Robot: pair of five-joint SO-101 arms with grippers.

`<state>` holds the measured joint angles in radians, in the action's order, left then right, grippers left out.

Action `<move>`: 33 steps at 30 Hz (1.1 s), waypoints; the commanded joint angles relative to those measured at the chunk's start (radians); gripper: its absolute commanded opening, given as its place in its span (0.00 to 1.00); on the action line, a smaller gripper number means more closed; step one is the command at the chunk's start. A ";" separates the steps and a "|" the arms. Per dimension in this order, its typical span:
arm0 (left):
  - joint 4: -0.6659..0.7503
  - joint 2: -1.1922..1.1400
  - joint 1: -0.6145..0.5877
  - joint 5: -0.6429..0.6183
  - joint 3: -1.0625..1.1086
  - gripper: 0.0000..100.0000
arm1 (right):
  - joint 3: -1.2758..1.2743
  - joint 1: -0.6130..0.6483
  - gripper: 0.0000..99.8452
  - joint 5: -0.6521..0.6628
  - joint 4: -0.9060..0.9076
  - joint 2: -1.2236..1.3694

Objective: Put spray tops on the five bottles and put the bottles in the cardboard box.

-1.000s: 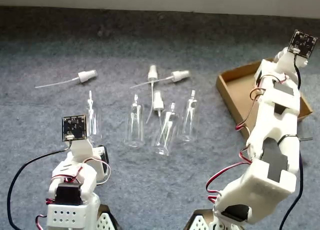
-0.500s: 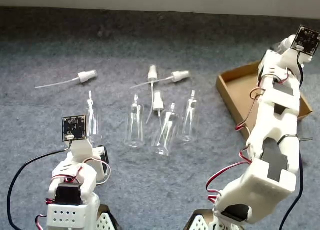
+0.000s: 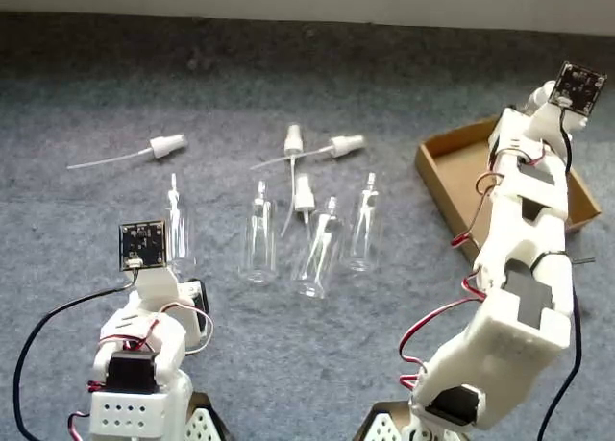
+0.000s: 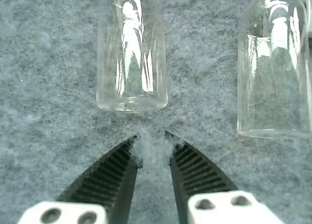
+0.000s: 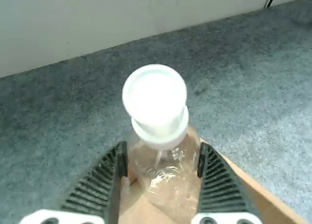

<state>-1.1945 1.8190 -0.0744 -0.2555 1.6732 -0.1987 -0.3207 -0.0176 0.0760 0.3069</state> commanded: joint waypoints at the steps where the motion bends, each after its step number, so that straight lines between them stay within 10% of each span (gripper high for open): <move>1: 0.011 0.002 0.015 0.015 0.021 0.05 | 0.053 -0.002 0.07 -0.003 -0.019 -0.012; 33: 0.015 0.002 0.015 0.015 0.021 0.05 | 0.045 0.004 0.28 -0.003 0.114 -0.139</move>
<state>-1.1945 1.8190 -0.0744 -0.2555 1.6732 -0.1895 -0.3191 -0.0176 0.1880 0.2378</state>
